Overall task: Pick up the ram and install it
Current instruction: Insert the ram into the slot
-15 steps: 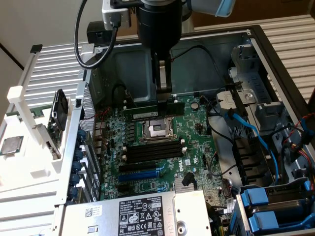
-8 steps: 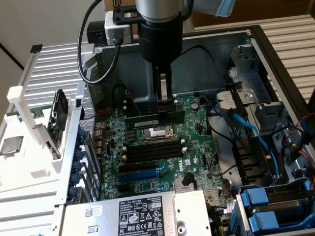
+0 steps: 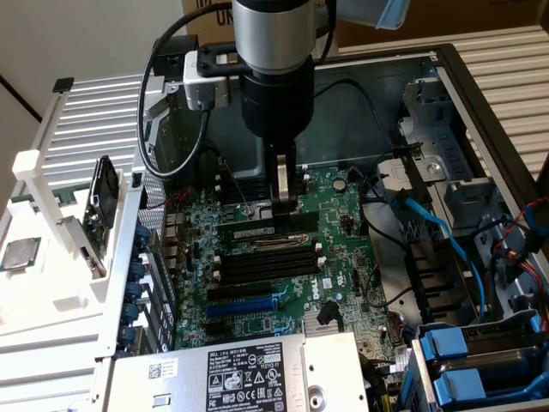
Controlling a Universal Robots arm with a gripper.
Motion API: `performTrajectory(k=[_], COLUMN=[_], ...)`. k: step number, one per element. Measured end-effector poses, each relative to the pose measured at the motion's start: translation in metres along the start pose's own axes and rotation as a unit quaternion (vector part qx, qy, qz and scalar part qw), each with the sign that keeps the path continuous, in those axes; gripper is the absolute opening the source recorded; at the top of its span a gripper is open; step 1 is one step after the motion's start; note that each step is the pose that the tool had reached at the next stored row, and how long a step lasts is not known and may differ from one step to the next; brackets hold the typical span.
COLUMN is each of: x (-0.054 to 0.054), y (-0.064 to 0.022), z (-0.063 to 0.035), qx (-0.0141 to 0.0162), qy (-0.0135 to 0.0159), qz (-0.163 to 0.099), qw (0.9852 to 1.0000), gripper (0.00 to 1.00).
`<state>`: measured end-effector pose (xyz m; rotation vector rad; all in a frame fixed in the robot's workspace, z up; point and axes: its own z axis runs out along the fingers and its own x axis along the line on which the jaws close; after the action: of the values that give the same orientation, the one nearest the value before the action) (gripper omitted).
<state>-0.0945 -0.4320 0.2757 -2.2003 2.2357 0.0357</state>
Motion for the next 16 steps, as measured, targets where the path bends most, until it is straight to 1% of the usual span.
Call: performTrajectory(k=[1, 2, 3, 4, 5, 6, 8, 10, 12, 13, 16], x=[0.001, 0.002, 0.005, 0.01, 0.014, 0.014, 0.014, 0.013, 0.013, 0.012, 0.012], y=[0.0, 0.0, -0.0001, -0.0002, -0.0003, -0.0003, -0.0004, -0.0005, -0.0004, -0.0007, -0.0014], z=[0.0035, 0.0069, 0.0093, 0.0103, 0.0115, 0.0138, 0.0186, 0.0206, 0.0215, 0.0219, 0.0223], qx=[0.0002, 0.0002, 0.0002, 0.0, 0.0, 0.0, -0.0002, -0.0003, -0.0013, -0.0025, -0.0028], qy=[-0.0015, -0.0038, -0.008, -0.0165, -0.0236, -0.0256, -0.0256, -0.0256, -0.0256, -0.0256, -0.0249], qz=[0.0, 0.0, 0.0, 0.0, 0.0, 0.0, 0.001, 0.001, 0.001, 0.002, 0.002], qw=[1.0, 1.0, 1.0, 0.9999, 0.9997, 0.9997, 0.9997, 0.9997, 0.9997, 0.9997, 0.9997], gripper=[0.12, 0.12, 0.12, 0.12, 0.12, 0.12, 0.12, 0.12, 0.12, 0.12, 0.12])
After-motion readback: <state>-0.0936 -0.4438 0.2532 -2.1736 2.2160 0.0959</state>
